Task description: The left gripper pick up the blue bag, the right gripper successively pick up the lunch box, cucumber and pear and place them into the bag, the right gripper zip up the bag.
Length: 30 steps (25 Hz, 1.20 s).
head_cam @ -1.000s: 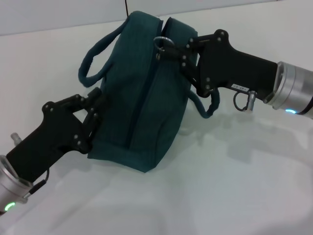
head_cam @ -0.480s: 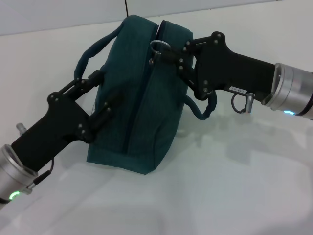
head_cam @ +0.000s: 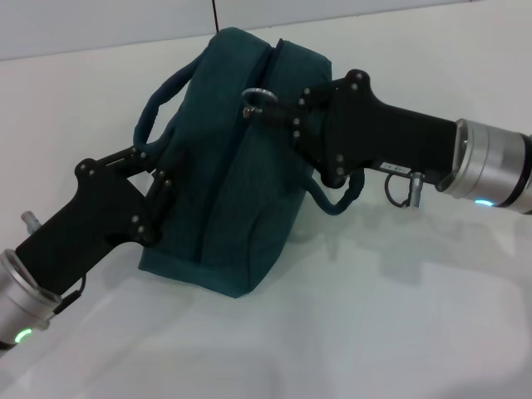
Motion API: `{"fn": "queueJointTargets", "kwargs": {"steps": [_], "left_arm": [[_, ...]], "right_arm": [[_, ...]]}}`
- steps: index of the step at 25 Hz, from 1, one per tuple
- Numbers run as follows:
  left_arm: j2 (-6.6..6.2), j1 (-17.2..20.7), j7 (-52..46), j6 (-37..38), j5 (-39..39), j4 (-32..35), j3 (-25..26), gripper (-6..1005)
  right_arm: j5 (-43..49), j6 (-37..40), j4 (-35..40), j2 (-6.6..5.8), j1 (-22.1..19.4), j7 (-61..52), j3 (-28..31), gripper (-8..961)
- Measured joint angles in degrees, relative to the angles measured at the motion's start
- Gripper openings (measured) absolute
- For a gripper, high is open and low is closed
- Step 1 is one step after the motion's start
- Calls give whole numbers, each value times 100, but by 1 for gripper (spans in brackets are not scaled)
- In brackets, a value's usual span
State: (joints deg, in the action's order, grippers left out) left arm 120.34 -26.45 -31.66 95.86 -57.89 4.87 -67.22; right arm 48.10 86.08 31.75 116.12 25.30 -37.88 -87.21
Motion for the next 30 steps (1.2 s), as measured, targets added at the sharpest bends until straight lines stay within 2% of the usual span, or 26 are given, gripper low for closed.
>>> {"fn": "queueJointTargets", "kwargs": {"steps": [6, 16, 30], "left_arm": [[-24, 5, 47, -2, -10, 11, -2, 179], [-42, -26, 153, -123, 4, 17, 6, 77], [-54, 44, 147, -257, 55, 13, 226, 67]], "right_arm": [[-99, -41, -3, 7, 42, 0, -145, 140], [-932, -42, -336, -1, -9, 142, -100, 145], [-1462, -41, -772, -26, -89, 150, 5, 154]]}}
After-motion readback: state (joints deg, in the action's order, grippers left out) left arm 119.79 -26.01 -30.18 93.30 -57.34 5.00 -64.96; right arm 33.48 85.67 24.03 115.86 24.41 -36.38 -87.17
